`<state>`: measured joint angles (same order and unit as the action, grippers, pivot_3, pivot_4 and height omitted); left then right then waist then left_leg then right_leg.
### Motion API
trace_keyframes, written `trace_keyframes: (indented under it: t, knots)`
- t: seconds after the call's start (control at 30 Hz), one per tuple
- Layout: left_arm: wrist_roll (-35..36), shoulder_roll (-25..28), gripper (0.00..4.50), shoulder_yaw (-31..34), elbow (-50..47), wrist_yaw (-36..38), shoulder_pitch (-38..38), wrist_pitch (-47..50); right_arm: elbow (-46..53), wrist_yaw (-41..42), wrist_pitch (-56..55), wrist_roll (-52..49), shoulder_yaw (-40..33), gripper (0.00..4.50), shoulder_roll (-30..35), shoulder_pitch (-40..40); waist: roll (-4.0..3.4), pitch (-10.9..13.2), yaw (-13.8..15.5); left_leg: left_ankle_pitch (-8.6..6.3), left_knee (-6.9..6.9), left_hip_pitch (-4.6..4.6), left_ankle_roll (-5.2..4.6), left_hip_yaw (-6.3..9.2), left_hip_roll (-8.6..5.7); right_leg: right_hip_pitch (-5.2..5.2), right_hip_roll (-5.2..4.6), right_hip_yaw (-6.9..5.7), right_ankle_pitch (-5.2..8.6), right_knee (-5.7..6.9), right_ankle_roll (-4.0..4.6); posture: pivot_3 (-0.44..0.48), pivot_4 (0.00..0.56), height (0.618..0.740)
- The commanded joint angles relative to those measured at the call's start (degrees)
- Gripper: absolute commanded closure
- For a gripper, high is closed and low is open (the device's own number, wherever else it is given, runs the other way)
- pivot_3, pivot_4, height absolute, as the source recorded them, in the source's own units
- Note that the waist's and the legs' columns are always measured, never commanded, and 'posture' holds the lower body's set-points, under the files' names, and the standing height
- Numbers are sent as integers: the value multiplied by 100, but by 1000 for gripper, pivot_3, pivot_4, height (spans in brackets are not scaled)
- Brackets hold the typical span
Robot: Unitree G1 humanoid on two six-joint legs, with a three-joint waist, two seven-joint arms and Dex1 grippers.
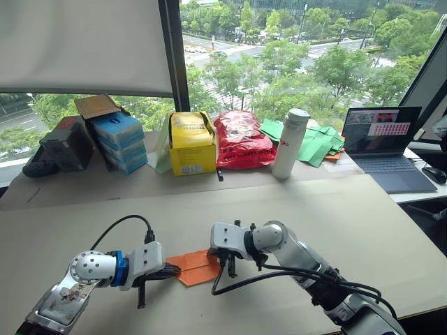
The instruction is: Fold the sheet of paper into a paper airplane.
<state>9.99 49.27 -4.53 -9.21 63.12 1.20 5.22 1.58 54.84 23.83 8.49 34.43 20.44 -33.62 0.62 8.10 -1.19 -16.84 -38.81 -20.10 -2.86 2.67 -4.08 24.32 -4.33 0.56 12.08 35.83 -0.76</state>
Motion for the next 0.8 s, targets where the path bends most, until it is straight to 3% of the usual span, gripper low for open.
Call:
trace_keyframes:
  t: [0.03,0.33,0.5,0.6,0.8]
  knots:
    - [-267,319,4500,80,520,11,277,129,-187,94,69,126,135,4487,65,29,-3,0,2,0,1,1,1,-1,0,0,0,0,1,0,1,0,150,740]
    - [153,418,4500,424,143,43,250,414,-48,59,7,13,5,4487,-4,-2,-8,3,2,1,1,15,1,0,1,-1,-1,-4,5,1,7,0,150,740]
    - [1425,456,4500,1442,-630,42,228,1567,1034,323,417,-848,-646,4487,-3,146,18,29,24,5,-2,-37,7,3,1,39,0,-8,4,14,9,0,150,740]
    - [1829,503,4500,1853,-945,53,358,2038,1399,364,668,-1003,-811,4487,203,168,25,33,31,19,-17,-111,31,5,-3,106,-2,-9,1,22,10,0,150,740]
    - [2403,394,4500,2167,-1355,-95,485,2656,1684,392,1366,-1733,-1283,2619,155,21,26,36,32,16,-10,-110,29,5,-5,99,-6,-9,1,5,10,0,150,740]
